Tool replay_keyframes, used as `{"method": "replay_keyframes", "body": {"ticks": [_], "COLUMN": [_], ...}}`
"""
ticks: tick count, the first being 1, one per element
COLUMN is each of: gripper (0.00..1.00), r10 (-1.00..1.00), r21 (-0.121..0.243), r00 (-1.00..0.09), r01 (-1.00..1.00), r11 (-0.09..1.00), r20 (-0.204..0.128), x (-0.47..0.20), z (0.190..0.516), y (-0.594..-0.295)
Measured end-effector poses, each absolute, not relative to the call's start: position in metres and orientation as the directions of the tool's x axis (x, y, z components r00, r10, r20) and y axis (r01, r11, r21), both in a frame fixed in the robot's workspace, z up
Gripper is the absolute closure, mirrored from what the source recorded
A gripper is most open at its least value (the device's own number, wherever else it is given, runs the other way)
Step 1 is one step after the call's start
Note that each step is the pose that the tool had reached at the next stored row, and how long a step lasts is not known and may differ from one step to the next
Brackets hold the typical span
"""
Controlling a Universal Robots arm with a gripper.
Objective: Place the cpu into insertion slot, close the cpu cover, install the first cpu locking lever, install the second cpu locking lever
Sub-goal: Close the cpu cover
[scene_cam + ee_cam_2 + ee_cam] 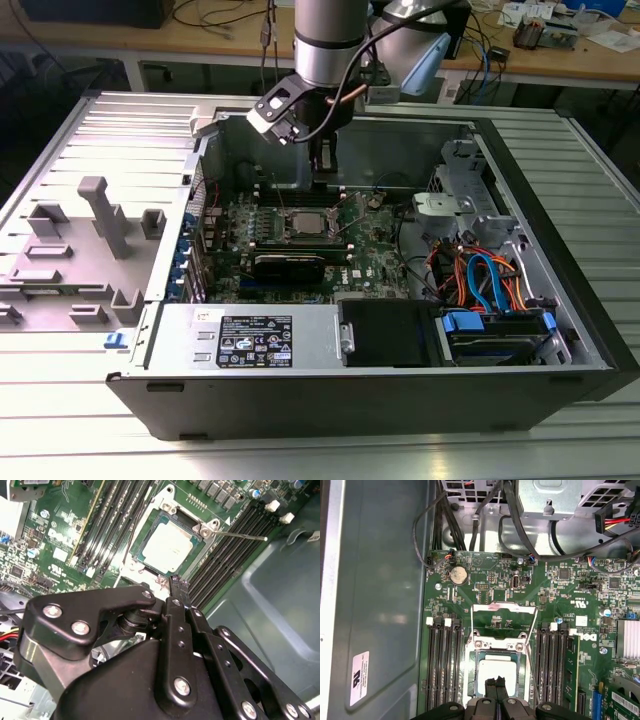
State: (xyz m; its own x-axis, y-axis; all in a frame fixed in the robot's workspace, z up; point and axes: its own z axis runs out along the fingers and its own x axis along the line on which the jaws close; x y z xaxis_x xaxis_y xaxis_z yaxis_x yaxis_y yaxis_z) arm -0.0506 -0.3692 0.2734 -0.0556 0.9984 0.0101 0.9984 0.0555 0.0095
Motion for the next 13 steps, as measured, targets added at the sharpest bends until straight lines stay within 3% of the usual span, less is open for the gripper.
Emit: {"method": "replay_keyframes", "body": {"ticks": [13], "gripper": [0.89], "r10": [0.998], "r21": [0.009], "r00": [-0.056], "r01": [0.998], "r11": [0.056], "r20": [0.010], "x": [-0.0467], "z": [0.2754], "y": [-0.3692]}}
